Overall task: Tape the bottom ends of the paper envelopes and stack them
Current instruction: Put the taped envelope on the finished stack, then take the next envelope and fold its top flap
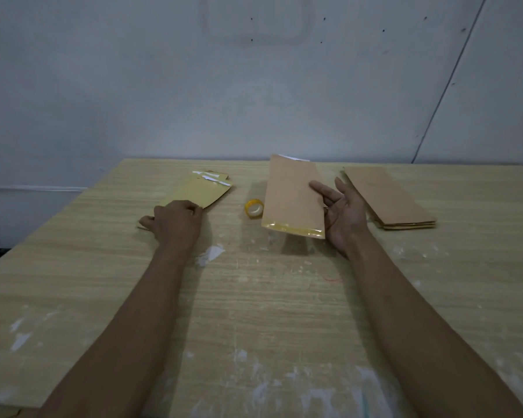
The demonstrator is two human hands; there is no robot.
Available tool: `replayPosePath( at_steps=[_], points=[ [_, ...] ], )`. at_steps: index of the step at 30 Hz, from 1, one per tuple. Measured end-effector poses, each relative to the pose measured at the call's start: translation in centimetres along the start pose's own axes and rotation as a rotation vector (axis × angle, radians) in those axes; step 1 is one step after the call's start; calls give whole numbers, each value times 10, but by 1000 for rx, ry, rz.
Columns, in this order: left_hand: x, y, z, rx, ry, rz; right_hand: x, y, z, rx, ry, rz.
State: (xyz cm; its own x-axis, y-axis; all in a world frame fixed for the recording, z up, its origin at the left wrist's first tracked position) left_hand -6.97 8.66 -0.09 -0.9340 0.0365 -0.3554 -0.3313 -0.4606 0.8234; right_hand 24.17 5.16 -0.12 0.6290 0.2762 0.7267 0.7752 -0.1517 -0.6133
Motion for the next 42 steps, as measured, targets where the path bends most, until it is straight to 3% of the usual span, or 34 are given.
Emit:
replayPosePath(
  at_steps=[6,14,17,21,24,29,36,42],
  points=[
    [-2,6,12,-128,-7,-23,-1,3,2,-11,-15,18],
    [1,-2,23,-92,-23,22,-1,2,0,2,-5,23],
    [-5,0,19,-193,-74,-131,-1,3,2,-9,10,25],
    [-39,8,6,-271,-324,-548,2,4,-5,7,22,-25],
    [-72,8,-14,-155,-366,-785,4,5,-14,27,33,-58],
    [-111,-5,-45,129,-175,-1174,3,8,-33,79,26,-75],
    [-126,-13,-61,239,-195,-1238,3,14,-41,41,63,-124],
    [-126,-19,-73,376,-243,-1277,5,23,-31,-143,207,-297]
  ],
)
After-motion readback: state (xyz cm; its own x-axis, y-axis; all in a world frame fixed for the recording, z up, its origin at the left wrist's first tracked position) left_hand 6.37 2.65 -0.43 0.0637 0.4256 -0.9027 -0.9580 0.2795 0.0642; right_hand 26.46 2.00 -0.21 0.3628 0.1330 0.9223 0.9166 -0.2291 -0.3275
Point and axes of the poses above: each hand's wrist, its own z-axis towards the middle knuckle, its own y-axis out of the back of the hand, x = y × z, the point moved 5 cm from there along z, towards the middle knuckle, and after that the axes turned 14 degrees about -y, right-handed, at the moved point
